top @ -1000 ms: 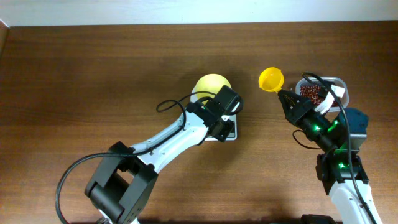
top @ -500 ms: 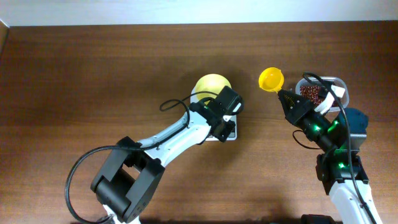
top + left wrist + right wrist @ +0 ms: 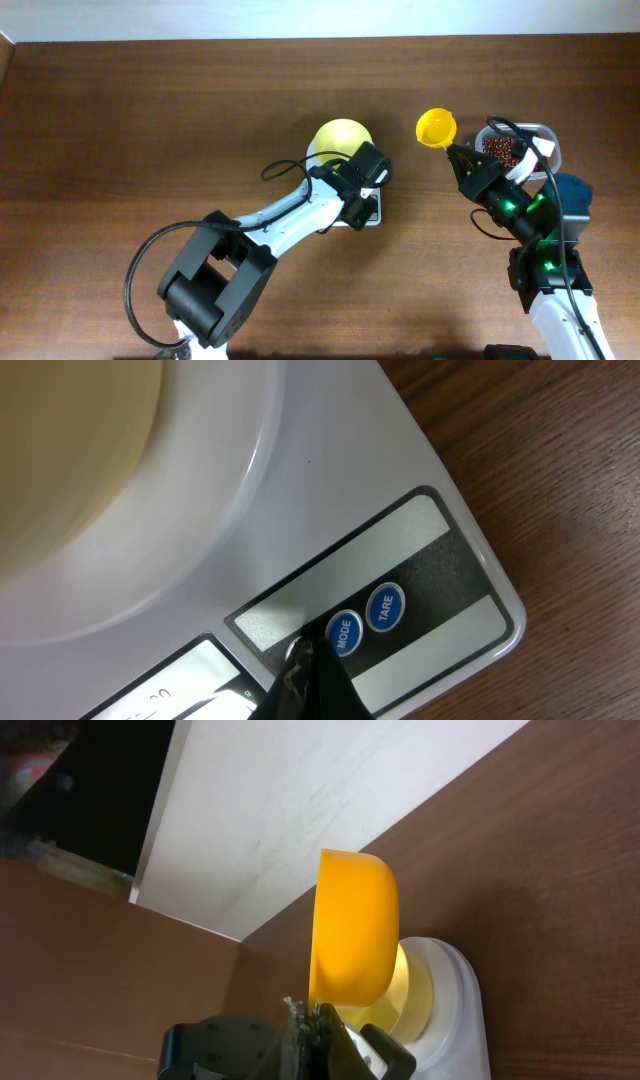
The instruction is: Scoop item into bowl and weigh 50g on scale
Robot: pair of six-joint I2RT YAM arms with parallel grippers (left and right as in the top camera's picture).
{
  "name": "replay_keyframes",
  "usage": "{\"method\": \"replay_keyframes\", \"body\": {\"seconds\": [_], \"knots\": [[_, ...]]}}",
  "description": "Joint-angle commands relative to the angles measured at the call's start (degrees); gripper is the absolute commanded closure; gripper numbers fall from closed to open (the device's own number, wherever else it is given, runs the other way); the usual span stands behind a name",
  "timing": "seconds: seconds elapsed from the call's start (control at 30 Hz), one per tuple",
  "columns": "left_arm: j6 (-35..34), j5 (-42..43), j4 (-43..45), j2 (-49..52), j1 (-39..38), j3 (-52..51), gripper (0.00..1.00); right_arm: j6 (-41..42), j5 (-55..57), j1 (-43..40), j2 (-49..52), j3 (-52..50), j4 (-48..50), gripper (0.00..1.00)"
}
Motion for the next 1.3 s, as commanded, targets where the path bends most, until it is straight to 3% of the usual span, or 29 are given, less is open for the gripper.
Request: {"method": "replay_keyframes", "body": {"seconds": [0.0,0.43,0.77,1.07,1.27], "knots": [[1.1,-0.9,0.0,1.3,-0.2,-0.5,1.0,0.1,0.5,-0.4,0.1,0.8,0.2,0.96],[1.0,-1.7,-3.4,0.3,-0.3,0.3,1.0,0.1,0.5,-0.4,0.1,0.8,0.3,0.96],[1.0,-1.7,-9.4,-16.1,-0.3,1.5,1.0,0.1,0.7,-0.4,0.1,0.8,0.2,0.96],[-1.5,-1.7,-7.8,-14.1,-0.3,-0.8,1.0,0.1,2.8,-0.4,0.2,0.8,0.2,0.96],[2.4,-1.7,-2.5,-4.2,-2.7,-2.1,1.0,0.1,2.6,-0.4,0.2,0.8,0.2,0.96]]}}
